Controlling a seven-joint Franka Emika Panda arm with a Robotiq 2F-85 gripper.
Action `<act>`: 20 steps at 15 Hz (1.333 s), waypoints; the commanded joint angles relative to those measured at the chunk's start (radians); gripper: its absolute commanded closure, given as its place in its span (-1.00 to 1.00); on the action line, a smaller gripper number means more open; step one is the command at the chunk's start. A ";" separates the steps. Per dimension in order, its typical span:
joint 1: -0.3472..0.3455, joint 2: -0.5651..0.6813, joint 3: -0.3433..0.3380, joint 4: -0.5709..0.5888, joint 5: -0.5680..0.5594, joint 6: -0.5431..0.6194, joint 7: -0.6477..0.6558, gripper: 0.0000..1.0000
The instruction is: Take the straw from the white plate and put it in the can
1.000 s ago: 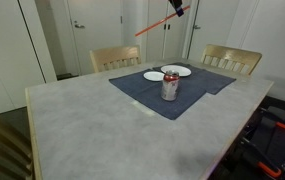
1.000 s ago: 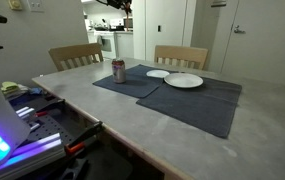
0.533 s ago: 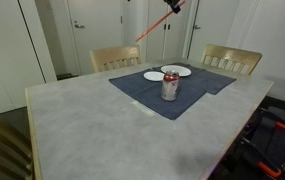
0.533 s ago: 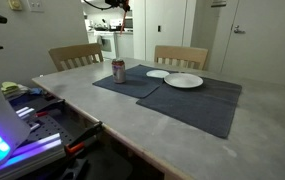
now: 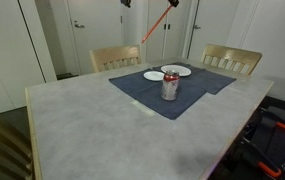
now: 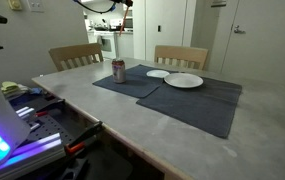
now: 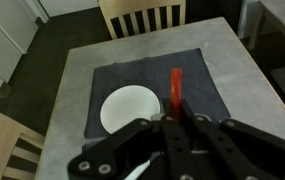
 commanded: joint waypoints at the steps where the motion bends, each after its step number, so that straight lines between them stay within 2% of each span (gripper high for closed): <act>1: -0.010 -0.026 0.009 -0.047 -0.037 -0.019 -0.084 0.96; 6: -0.015 -0.021 0.009 -0.099 -0.033 -0.041 -0.138 0.96; 20: -0.016 0.026 0.011 -0.179 -0.030 -0.152 -0.131 0.96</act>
